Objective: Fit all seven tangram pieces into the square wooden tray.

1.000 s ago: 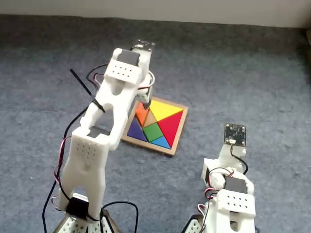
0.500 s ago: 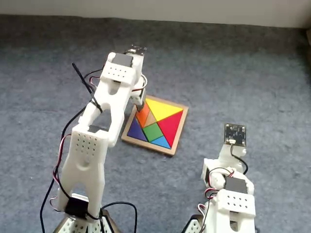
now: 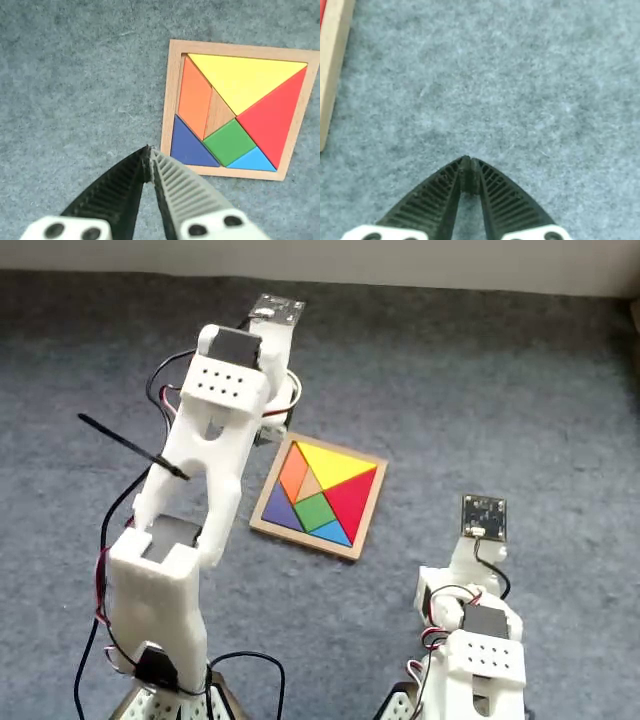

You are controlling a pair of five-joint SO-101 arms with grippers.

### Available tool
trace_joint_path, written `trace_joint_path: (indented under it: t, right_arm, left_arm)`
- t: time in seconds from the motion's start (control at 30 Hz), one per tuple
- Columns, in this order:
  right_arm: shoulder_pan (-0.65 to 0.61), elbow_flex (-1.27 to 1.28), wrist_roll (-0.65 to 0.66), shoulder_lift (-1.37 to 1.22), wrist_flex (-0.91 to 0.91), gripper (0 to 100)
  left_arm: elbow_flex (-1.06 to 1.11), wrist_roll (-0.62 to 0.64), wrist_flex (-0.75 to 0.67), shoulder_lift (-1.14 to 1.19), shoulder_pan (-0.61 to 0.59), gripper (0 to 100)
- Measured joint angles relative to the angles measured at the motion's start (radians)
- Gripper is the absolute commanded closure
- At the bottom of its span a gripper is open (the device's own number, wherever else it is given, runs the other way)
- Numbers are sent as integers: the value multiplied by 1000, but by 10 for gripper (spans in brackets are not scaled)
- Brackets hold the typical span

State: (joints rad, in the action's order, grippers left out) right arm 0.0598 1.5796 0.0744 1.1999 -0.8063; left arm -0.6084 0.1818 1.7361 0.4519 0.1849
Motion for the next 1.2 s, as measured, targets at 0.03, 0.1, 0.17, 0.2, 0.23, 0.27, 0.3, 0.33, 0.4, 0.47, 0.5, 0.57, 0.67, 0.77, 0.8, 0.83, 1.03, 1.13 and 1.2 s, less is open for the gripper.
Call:
trace_joint_path:
  t: [0.03, 0.1, 0.17, 0.2, 0.23, 0.27, 0.3, 0.33, 0.4, 0.47, 0.5, 0.57, 0.67, 0.77, 0.8, 0.83, 1.03, 1.13, 1.2]
  right_arm:
    - [0, 0, 0, 0, 0, 994]
    - [0, 0, 0, 0, 0, 994]
    - [0, 0, 0, 0, 0, 994]
    - [0, 0, 0, 0, 0, 994]
    - [0, 0, 0, 0, 0, 994]
    - [0, 0, 0, 0, 0, 994]
    - [0, 0, 0, 0, 0, 994]
    - [0, 0, 0, 0, 0, 994]
    - [0, 0, 0, 0, 0, 994]
    - [0, 0, 0, 0, 0, 994]
    - [0, 0, 0, 0, 0, 994]
    - [0, 0, 0, 0, 0, 994]
    - [0, 0, 0, 0, 0, 994]
    - [0, 0, 0, 0, 0, 994]
    - [0, 0, 0, 0, 0, 994]
    - [0, 0, 0, 0, 0, 994]
    - [0, 0, 0, 0, 0, 994]
    - [0, 0, 0, 0, 0, 994]
    - [0, 0, 0, 0, 0, 994]
  left_arm:
    - [29, 0, 0, -34, 0, 995]
    - [91, 0, 0, -103, 0, 995]
    - [161, 0, -3, -180, 0, 995]
    - [206, 0, -26, -219, 0, 995]
    - [255, 0, -51, -264, 0, 995]
    - [308, 0, -80, -311, 0, 995]
    - [368, 0, -115, -359, 0, 995]
    - [430, 0, -152, -410, 0, 995]
    - [568, 0, -241, -512, 0, 995]
    - [713, 0, -341, -614, 0, 995]
    - [786, 0, -393, -664, 0, 995]
    - [922, 0, -488, -763, -6, 995]
    - [1100, 0, -614, -899, -55, 995]
    - [1241, 2, -700, -1003, -114, 995]
    - [1281, 2, -717, -1026, -126, 995]
    - [1312, 2, -730, -1045, -135, 995]
    - [1450, 2, -744, -1142, -183, 995]
    - [1525, 0, -747, -1226, -204, 995]
    - [1577, -20, -747, -1298, -204, 995]
